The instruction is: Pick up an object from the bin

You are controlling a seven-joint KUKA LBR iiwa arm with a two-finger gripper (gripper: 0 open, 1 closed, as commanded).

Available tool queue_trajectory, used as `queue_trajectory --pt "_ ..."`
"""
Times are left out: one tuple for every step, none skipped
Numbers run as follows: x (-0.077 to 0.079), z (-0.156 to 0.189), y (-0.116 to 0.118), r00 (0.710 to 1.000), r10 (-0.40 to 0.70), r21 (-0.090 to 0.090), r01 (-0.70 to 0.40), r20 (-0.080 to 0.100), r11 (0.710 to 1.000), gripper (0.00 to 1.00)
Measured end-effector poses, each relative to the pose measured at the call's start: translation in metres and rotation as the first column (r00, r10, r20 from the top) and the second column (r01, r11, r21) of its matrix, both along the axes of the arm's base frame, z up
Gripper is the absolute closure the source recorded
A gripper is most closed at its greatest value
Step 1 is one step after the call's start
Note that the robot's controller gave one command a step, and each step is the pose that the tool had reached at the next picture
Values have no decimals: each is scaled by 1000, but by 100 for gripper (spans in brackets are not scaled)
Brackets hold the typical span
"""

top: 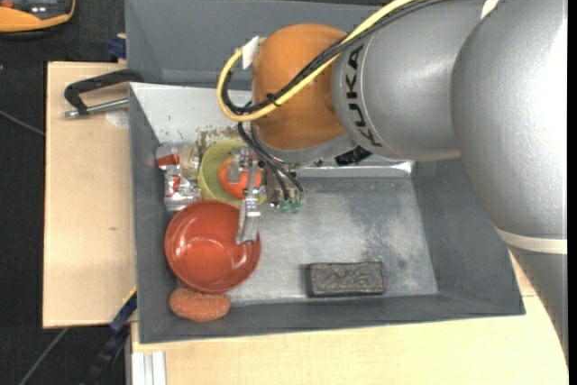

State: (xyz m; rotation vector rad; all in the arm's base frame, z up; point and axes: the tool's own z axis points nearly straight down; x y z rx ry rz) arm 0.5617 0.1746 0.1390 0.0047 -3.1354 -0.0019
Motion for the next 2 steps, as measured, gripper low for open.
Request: queue_trajectory --pt "-6 -71 46 996 93 -1 -93 -1 996 0" --pt "-1 -64 44 996 86 2 -86 13 996 100"
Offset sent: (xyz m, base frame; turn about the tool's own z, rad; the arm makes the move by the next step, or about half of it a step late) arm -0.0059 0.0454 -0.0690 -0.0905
